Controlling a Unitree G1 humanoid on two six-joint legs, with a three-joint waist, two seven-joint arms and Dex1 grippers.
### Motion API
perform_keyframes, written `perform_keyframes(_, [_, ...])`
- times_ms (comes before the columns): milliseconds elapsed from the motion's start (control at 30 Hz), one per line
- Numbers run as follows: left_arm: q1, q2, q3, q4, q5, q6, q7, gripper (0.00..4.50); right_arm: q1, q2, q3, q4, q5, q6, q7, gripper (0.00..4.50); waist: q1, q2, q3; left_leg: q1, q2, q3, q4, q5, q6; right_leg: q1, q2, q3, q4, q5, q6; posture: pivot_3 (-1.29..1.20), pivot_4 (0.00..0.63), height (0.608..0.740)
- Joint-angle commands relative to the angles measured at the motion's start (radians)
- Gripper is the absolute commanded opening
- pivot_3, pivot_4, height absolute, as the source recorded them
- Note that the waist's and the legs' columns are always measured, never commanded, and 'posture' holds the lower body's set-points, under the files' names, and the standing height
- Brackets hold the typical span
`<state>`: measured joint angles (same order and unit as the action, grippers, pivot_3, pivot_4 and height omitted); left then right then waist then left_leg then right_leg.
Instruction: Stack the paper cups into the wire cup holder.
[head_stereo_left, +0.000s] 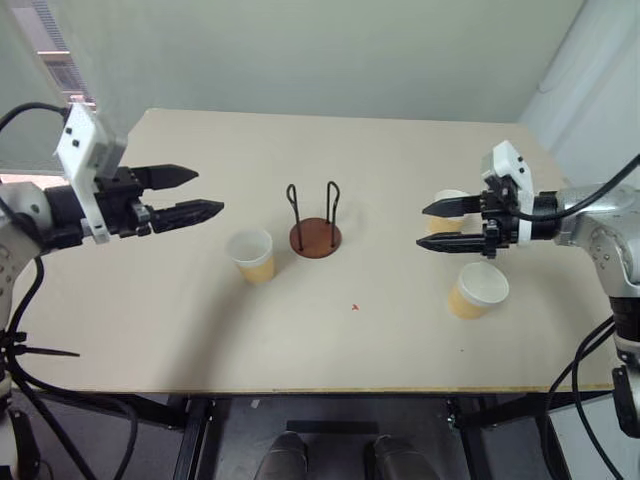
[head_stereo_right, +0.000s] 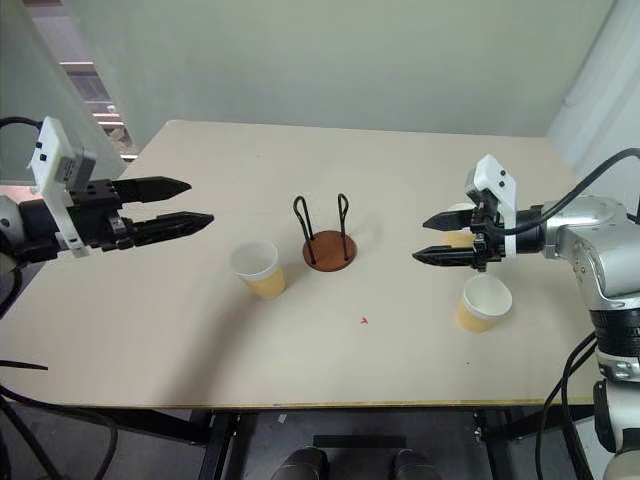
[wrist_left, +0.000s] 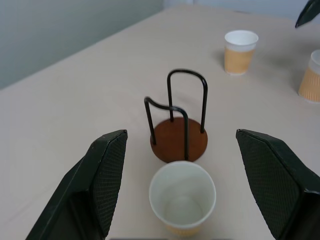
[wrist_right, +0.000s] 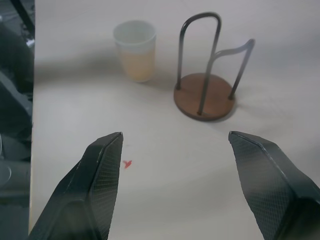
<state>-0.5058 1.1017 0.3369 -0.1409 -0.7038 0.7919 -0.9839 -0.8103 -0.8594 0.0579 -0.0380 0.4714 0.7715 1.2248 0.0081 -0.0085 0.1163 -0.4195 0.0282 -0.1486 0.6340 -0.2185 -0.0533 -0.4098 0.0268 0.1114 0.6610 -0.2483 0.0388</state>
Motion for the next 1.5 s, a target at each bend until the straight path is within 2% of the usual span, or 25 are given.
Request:
perform_keyframes(33, [0.014, 0.015, 0.068, -0.063, -0.028, 0.015, 0.007, 3.76, -0.052, -0.053, -0.037, 0.027, -0.007, -0.018, 0.018, 3.49, 0.001, 0.0, 0.0, 0.0, 0.0, 0.0, 0.0, 0.0, 0.0, 0.0, 0.0, 0.0, 0.0, 0.0, 0.0, 0.0, 0.15, 0.74])
perform_keyframes(333, [0.068, -0.016, 0.098, -0.11, -0.053, 0.03, 0.045, 3.76, -0.157, -0.073, -0.022, 0.133, -0.041, -0.048, 0.024, 3.49, 0.001, 0.0, 0.0, 0.0, 0.002, 0.0, -0.001, 0.0, -0.001, -0.001, 0.002, 0.0, 0.001, 0.001, -0.002, 0.0, 0.15, 0.74])
perform_keyframes(567, [0.08, -0.041, 0.005, -0.113, 0.018, 0.033, 0.125, 3.76, -0.165, -0.148, -0.027, 0.171, -0.075, -0.082, 0.076, 3.49, 0.006, 0.0, 0.0, 0.0, 0.002, 0.0, -0.001, 0.0, -0.001, -0.001, 0.002, 0.0, 0.0, 0.001, -0.002, 0.0, 0.15, 0.74])
perform_keyframes(633, [0.08, -0.06, -0.013, -0.096, 0.031, 0.032, 0.148, 3.76, -0.139, -0.141, -0.045, 0.135, -0.059, -0.05, 0.045, 3.49, 0.005, 0.0, 0.0, 0.0, 0.002, 0.0, -0.001, 0.0, -0.001, -0.001, 0.002, 0.0, 0.0, 0.001, -0.002, 0.0, 0.15, 0.74])
perform_keyframes(933, [-0.056, -0.125, -0.156, 0.015, 0.112, -0.014, 0.147, 3.76, -0.058, -0.167, -0.083, -0.065, 0.042, 0.087, 0.031, 3.49, 0.005, 0.0, 0.0, 0.0, 0.002, 0.0, -0.001, 0.001, -0.002, -0.001, 0.003, 0.0, 0.001, 0.001, -0.002, 0.0, 0.15, 0.74])
perform_keyframes(1267, [-0.247, -0.266, -0.31, 0.221, 0.236, -0.086, 0.124, 3.76, -0.029, -0.189, -0.125, -0.142, 0.093, 0.148, -0.009, 3.49, 0.013, 0.0, 0.0, 0.0, 0.002, 0.0, 0.003, 0.001, -0.002, 0.001, 0.003, 0.001, 0.0, 0.002, 0.0, 0.0, 0.15, 0.74])
perform_keyframes(1500, [-0.318, -0.315, -0.367, 0.32, 0.286, -0.109, 0.056, 3.76, -0.017, -0.21, -0.147, -0.205, 0.149, 0.2, -0.028, 3.49, 0.013, 0.0, 0.0, 0.0, 0.001, 0.001, 0.003, 0.001, -0.002, 0.001, 0.003, 0.002, 0.0, 0.002, 0.003, 0.0, 0.15, 0.74])
